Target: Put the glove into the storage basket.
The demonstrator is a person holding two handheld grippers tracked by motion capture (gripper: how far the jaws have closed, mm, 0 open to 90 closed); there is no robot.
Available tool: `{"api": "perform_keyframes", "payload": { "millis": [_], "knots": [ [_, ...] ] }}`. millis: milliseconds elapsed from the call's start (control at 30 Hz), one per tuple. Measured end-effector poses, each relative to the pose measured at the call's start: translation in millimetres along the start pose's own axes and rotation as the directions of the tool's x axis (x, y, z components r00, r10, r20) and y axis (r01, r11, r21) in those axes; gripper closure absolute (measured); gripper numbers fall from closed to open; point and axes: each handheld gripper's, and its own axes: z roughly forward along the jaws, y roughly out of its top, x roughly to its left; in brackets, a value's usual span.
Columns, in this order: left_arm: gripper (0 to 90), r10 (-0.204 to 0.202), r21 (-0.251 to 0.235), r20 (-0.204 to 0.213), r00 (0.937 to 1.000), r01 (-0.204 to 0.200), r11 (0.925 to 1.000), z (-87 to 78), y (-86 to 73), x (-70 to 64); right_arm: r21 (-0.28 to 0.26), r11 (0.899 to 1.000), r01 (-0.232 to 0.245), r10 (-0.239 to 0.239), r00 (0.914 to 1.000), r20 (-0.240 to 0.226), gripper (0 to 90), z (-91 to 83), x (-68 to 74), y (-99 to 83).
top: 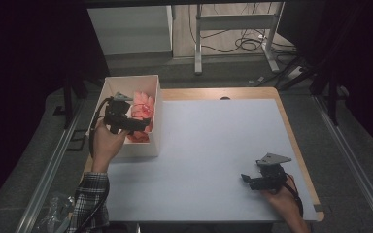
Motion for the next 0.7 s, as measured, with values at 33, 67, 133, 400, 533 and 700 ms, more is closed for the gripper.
{"api": "perform_keyframes", "payload": {
  "millis": [33,67,133,400,533,700],
  "knots": [
    [2.0,0.006,-0.006,0.009,0.9999,-0.006,1.0,-0.3,0.4,-3.3,0.0,1.0,0.0,0.0,1.0,0.0,17.8,0.0,0.0,0.0],
    [2.0,0.015,-0.009,0.018,0.9997,-0.015,0.9999,-0.7,0.9,-6.5,0.0,1.0,0.0,0.0,1.0,0.0,17.8,0.0,0.0,0.0],
    [2.0,0.027,-0.016,0.036,0.999,-0.027,0.9995,-1.0,1.5,-13.2,0.0,1.0,0.0,0.0,1.0,0.0,17.8,0.0,0.0,0.0],
    [1.9,0.088,-0.044,0.102,0.9909,-0.084,0.9955,1.2,2.0,-41.2,0.002,1.0,0.001,-0.001,1.0,0.0,17.8,-0.2,-0.1,0.1],
    [2.0,0.113,-0.051,0.138,0.9839,-0.107,0.993,3.9,1.7,-54.5,0.002,1.0,0.001,-0.001,1.0,0.0,17.8,-0.2,-0.1,0.1],
    [1.9,0.136,-0.058,0.182,0.9739,-0.127,0.9901,11.2,-1.2,-70.9,0.002,1.0,0.0,0.0,1.0,0.0,17.8,-0.2,0.0,0.1]
  ]
}}
